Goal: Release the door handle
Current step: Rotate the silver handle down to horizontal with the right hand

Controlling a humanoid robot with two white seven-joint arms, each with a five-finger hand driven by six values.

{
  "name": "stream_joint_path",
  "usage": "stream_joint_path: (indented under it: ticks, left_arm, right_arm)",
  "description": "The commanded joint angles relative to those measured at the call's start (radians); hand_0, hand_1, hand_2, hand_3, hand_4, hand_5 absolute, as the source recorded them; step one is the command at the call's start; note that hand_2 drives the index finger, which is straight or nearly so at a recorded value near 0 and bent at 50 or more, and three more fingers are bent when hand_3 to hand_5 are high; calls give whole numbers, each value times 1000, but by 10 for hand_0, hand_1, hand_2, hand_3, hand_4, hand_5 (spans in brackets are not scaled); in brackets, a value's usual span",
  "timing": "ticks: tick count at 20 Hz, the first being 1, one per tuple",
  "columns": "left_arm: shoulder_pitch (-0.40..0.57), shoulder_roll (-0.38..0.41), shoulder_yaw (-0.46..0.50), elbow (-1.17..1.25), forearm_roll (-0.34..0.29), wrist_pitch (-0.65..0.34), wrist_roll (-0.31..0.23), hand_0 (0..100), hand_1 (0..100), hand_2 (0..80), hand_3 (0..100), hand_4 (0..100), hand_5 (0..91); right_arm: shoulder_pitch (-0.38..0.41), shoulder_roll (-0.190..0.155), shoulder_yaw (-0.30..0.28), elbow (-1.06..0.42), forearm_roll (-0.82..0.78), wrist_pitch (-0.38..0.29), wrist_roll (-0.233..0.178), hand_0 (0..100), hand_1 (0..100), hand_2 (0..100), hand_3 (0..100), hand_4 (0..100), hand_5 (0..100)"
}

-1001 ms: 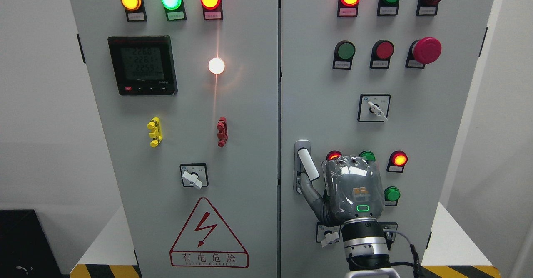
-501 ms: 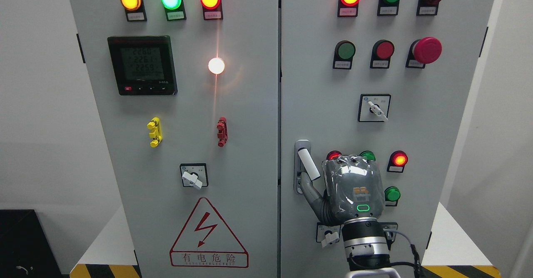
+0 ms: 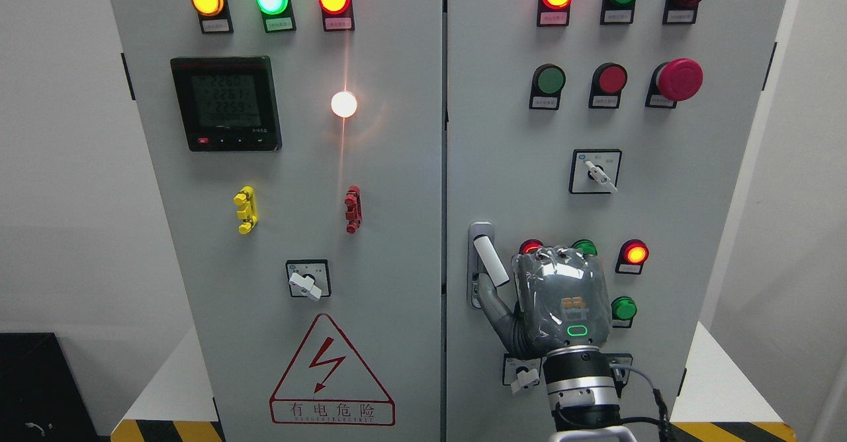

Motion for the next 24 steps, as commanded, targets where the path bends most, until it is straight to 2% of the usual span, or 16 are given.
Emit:
stream_joint_path:
  ticks: [1,24]
  left_arm:
    - [20,0,0,0,0,0,0,120,556,0,0,0,0]
    - [20,0,0,0,0,0,0,120,556,0,0,0,0]
  right_arm:
    - [1,0,0,-3,0,1,-1,566,308,1000,1000,1000,1000]
    - [1,0,-9,-10,0,8,-1,585,338,1000,1000,1000,1000]
